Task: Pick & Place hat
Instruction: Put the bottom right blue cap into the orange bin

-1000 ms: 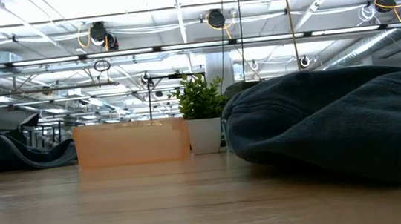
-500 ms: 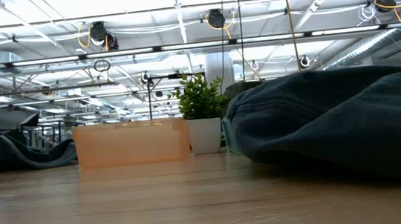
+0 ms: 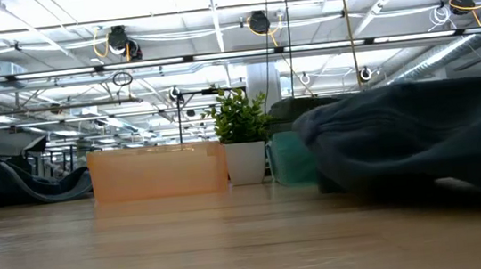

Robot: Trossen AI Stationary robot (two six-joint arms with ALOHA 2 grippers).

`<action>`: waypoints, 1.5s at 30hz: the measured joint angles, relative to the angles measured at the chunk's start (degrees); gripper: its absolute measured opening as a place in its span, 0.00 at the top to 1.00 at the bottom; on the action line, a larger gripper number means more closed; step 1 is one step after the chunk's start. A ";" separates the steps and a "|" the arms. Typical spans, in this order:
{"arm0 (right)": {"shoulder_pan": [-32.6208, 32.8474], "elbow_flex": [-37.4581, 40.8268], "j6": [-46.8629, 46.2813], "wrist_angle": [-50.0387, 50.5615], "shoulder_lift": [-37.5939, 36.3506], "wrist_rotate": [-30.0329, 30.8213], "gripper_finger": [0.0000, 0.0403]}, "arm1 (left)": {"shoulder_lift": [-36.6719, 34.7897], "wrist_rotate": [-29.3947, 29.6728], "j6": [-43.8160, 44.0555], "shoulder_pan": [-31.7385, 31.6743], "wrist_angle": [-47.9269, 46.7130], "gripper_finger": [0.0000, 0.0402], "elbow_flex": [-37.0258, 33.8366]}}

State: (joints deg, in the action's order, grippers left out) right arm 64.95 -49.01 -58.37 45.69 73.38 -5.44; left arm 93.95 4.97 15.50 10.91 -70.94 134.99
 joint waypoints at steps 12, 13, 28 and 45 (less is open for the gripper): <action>-0.02 -6.07 0.17 -0.19 -10.07 -5.37 1.00 | 0.00 0.00 -0.34 -0.01 -0.02 0.38 0.01; -0.02 -7.12 0.33 0.14 -10.62 -5.39 1.00 | 0.00 0.00 -0.34 -0.01 -0.02 0.38 -0.01; -8.97 -24.78 5.27 27.56 -9.38 -5.03 1.00 | 0.00 0.00 -1.83 -0.01 -0.01 0.38 -0.01; -29.17 -51.39 23.53 44.38 6.63 -5.33 1.00 | 0.00 -1.51 -2.17 -1.47 -0.47 0.38 0.01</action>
State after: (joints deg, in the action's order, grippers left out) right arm 35.78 -100.41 -34.84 90.07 80.01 -10.78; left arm 93.95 3.46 13.33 9.44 -71.41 135.00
